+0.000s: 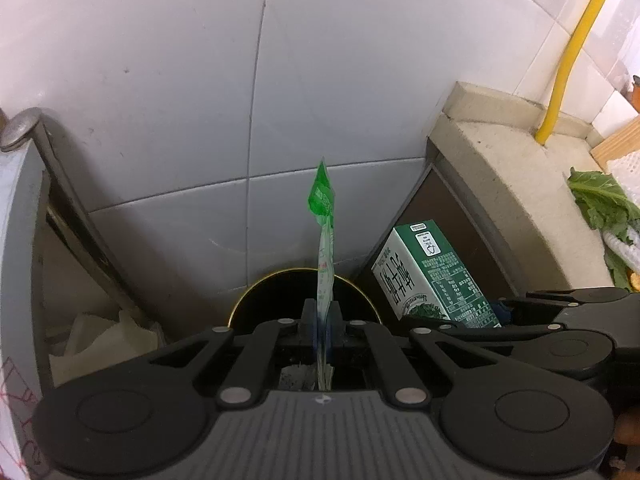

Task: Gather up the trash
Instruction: 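Carry the held packet and milk carton with both tools over the black bin, then open both tools above the black bin to drop packet and carton, then move both open tools back up to the trash pile on the counter, then grasp the red ice tea carton with the right tool while left tool grasps leaves, then lift the ice tea carton with the right tool while left tool lifts leaves and foam net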

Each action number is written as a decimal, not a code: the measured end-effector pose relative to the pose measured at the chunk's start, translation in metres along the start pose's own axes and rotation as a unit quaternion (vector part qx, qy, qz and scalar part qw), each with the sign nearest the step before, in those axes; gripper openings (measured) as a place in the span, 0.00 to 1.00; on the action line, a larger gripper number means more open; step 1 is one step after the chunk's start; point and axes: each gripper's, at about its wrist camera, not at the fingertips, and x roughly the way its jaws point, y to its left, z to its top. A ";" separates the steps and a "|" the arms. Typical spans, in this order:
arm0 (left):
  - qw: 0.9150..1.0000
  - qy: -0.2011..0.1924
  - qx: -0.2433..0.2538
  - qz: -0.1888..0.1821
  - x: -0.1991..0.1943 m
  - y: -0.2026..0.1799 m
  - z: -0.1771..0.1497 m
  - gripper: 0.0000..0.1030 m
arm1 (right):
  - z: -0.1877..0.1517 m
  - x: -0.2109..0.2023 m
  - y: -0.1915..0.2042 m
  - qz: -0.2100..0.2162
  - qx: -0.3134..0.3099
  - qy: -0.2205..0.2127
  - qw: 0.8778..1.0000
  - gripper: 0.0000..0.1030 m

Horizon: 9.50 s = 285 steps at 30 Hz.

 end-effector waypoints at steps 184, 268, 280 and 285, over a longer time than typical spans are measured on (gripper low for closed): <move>0.918 -0.067 0.351 -0.173 0.028 -0.284 0.066 0.79 | -0.133 -0.214 -0.286 -0.197 0.233 -0.201 0.931 1.00; 0.934 0.020 0.302 -0.192 0.033 -0.237 0.032 0.55 | -0.131 -0.177 -0.277 -0.126 0.209 -0.127 0.961 0.85; 0.949 0.065 0.154 -0.268 0.019 -0.204 0.062 0.10 | -0.133 -0.191 -0.284 -0.089 0.258 -0.150 0.950 0.71; 0.946 0.056 0.161 -0.274 0.007 -0.207 0.059 0.08 | -0.144 -0.211 -0.289 -0.070 0.294 -0.183 0.935 0.70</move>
